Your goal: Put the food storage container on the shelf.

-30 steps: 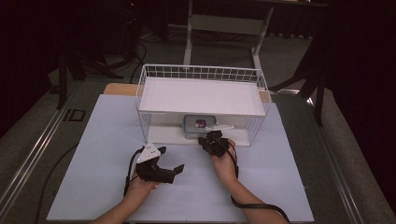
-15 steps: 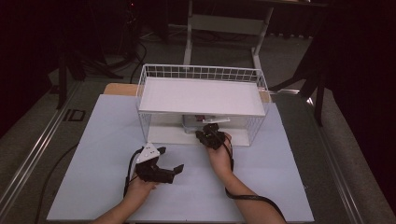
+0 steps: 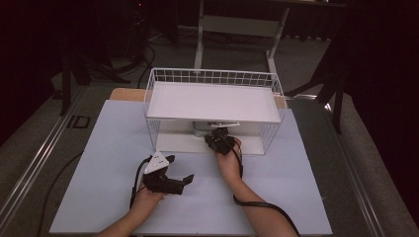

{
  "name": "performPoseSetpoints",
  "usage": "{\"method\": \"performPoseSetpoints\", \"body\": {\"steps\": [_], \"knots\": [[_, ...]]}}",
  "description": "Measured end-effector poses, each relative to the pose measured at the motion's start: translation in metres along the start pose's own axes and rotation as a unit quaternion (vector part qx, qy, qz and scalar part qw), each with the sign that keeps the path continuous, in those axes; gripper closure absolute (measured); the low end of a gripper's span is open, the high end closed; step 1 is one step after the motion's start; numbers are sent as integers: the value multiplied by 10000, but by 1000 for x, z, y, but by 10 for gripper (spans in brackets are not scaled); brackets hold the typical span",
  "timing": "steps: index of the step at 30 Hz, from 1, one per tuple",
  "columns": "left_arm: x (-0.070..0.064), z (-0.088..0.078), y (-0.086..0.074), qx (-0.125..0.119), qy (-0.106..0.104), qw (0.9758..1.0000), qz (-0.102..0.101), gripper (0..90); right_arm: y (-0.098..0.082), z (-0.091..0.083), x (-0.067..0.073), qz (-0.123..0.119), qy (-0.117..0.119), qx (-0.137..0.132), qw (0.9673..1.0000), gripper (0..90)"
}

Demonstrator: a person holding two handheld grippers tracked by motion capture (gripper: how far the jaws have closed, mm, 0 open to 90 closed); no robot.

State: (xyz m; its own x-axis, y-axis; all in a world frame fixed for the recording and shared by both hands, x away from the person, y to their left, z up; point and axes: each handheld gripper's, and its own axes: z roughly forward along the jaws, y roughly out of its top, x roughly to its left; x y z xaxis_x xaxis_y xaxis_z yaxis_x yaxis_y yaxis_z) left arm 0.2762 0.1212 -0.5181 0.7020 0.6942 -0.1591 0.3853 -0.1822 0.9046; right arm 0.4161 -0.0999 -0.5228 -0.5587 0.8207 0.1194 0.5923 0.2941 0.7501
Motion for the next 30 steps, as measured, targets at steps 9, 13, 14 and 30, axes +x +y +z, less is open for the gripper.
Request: {"method": "performPoseSetpoints", "body": {"steps": [9, 13, 14, 30], "knots": [[-2, -1, 1, -50, 13, 9999, 90, 17, -13, -27, 3, -195, 185, -277, 9993, 853], [-3, -2, 2, -87, 32, 9998, 200, 17, -21, -43, 2, -111, 282, -414, 9987, 794], [-4, -2, 2, -89, 29, 9997, 208, 17, -22, -46, 2, -73, 329, -418, 9986, 769], [-10, -6, 11, -97, 104, 9989, 444, 17, -36, -98, 6, -134, 724, -928, 9930, 400]]}}
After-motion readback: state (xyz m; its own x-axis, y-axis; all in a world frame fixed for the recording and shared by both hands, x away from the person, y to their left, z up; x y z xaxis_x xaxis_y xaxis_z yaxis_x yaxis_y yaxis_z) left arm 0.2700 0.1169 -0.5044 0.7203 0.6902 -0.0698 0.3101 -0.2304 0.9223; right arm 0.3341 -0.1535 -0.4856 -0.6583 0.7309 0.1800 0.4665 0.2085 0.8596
